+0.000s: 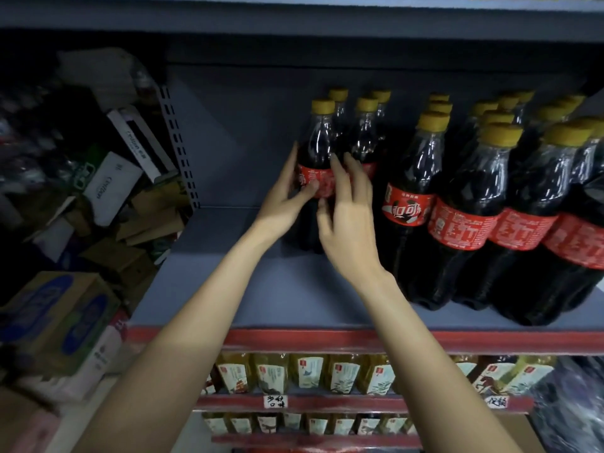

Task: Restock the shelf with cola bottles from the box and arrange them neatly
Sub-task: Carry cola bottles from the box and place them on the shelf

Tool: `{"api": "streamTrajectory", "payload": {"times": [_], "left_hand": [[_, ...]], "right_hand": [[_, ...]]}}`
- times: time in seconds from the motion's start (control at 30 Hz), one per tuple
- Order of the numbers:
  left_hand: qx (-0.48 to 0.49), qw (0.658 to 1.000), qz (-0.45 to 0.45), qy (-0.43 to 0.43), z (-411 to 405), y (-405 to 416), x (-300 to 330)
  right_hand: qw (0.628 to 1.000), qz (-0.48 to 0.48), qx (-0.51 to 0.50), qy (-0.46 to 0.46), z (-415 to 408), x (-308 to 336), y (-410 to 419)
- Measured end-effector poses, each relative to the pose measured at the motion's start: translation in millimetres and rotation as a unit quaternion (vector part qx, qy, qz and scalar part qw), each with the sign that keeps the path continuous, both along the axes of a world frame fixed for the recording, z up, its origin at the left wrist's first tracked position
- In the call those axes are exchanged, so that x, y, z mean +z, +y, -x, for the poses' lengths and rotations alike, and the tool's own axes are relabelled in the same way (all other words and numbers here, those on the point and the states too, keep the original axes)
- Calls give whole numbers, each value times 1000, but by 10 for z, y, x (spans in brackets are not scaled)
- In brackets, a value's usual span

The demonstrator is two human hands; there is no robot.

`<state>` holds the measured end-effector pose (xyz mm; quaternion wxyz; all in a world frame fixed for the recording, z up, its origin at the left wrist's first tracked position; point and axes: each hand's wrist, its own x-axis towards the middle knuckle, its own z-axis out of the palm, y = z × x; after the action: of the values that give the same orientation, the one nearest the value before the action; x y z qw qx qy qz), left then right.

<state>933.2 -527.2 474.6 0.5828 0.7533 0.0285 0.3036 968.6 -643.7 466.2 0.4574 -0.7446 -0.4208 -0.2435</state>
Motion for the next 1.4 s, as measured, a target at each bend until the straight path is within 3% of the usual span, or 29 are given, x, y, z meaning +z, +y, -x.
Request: {"api": "streamTrajectory", "payload": {"times": [0.1, 0.27, 0.4, 0.5, 0.6, 0.73, 0.87, 1.0, 1.13, 1.4], "left_hand": [[58, 998, 19, -4, 262, -71, 69], [182, 979, -40, -86, 1296, -155, 49], [305, 936, -107, -140, 2307, -54, -107], [377, 904, -153, -134, 3068, 176, -363], [440, 879, -169, -72, 3854, 474, -738], [472, 862, -138, 121, 4990, 964, -1346], [489, 829, -29, 268, 5965, 1428, -1880], [538, 778, 70, 317, 6626, 1944, -2375], [566, 719, 122, 384, 7050, 2587, -2864], [637, 671, 147, 348, 7227, 4426, -3136]], "right_hand": [[999, -44, 16, -25, 165, 20, -87], [982, -157, 98, -36, 742, 77, -46], [957, -219, 190, -10, 1485, -44, 272], [945, -210, 250, 7, 2078, -295, 624], [935, -148, 320, 26, 2684, -649, 1023], [923, 8, 376, 83, 3500, -1257, 1613], [878, 187, 419, 139, 4140, -1893, 2256], [817, 348, 432, 159, 4553, -2371, 2960], [777, 437, 435, 127, 4800, -2732, 3744], [761, 429, 471, 126, 5167, -2943, 5788]]}}
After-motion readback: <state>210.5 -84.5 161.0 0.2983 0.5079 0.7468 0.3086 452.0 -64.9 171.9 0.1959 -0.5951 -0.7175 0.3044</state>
